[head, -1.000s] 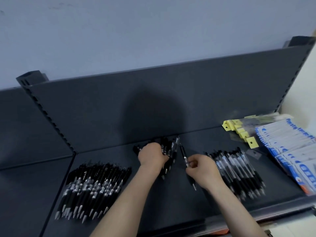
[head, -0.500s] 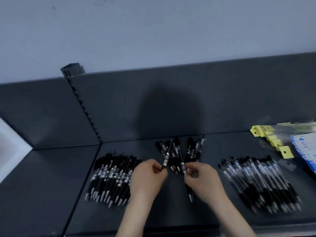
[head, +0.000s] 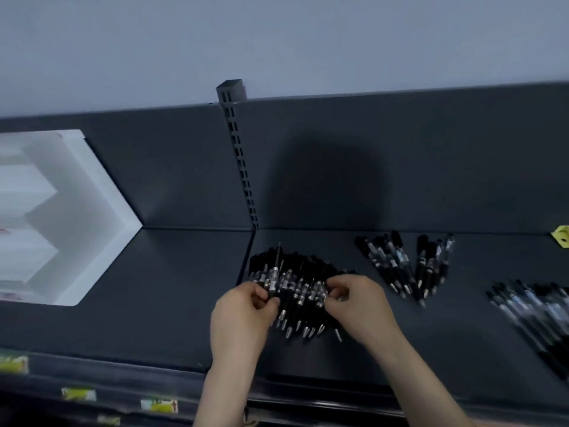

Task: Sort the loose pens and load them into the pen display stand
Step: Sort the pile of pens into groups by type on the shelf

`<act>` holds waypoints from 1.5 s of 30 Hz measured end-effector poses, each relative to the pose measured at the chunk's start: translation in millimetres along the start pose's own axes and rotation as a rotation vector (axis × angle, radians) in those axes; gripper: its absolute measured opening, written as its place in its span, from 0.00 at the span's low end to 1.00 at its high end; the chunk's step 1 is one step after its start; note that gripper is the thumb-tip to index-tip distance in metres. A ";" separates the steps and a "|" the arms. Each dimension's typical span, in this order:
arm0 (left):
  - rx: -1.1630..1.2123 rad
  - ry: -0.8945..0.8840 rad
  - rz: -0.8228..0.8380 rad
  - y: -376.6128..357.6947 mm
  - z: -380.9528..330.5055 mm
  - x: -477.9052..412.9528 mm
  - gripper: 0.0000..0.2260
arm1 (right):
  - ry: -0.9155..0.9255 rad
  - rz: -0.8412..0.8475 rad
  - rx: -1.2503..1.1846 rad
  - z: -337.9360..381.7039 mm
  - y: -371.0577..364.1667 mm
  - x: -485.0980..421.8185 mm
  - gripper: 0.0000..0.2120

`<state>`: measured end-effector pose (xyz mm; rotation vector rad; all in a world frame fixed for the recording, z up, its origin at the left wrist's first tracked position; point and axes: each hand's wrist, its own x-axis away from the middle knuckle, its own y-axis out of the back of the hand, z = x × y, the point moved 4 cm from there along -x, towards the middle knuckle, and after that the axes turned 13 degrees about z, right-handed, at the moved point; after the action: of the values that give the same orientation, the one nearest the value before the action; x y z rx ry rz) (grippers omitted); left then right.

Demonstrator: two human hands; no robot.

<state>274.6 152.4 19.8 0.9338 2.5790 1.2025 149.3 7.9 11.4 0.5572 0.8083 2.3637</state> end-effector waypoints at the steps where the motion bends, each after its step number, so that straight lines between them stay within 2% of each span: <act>1: -0.009 -0.009 0.006 3.4 2.0 -2.7 0.06 | -0.002 -0.012 0.000 5.3 -2.8 -1.8 0.14; 3: -0.036 -0.030 0.027 8.5 3.3 -9.0 0.05 | -0.009 -0.048 -0.003 15.0 -7.5 -5.2 0.16; 7: -0.068 -0.056 0.105 7.5 4.1 -22.1 0.04 | -0.040 -0.075 0.025 29.4 -21.9 -11.7 0.12; 16: -0.117 -0.163 0.178 4.2 16.0 -33.7 0.04 | -0.097 -0.105 -0.008 31.3 -41.7 -11.1 0.15; 23: -0.072 -0.285 0.153 -4.2 0.8 -33.8 0.02 | -0.152 -0.150 -0.027 7.6 -30.7 7.6 0.12; 32: -0.023 -0.425 0.289 -66.6 -56.9 -29.8 0.03 | -0.274 -0.282 -0.030 -50.1 21.4 31.0 0.12; 38: -0.003 -0.417 0.329 -103.3 -86.6 -38.0 0.05 | -0.349 -0.334 -0.004 -85.1 61.3 33.2 0.11; 45: -0.048 -0.336 0.313 -133.0 -112.2 -52.7 0.08 | -0.339 -0.279 0.126 -97.4 83.8 11.8 0.15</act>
<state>211.2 -15.6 -9.2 1.4320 2.1897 1.0567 55.7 -79.7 -2.5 0.8140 0.8210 1.9085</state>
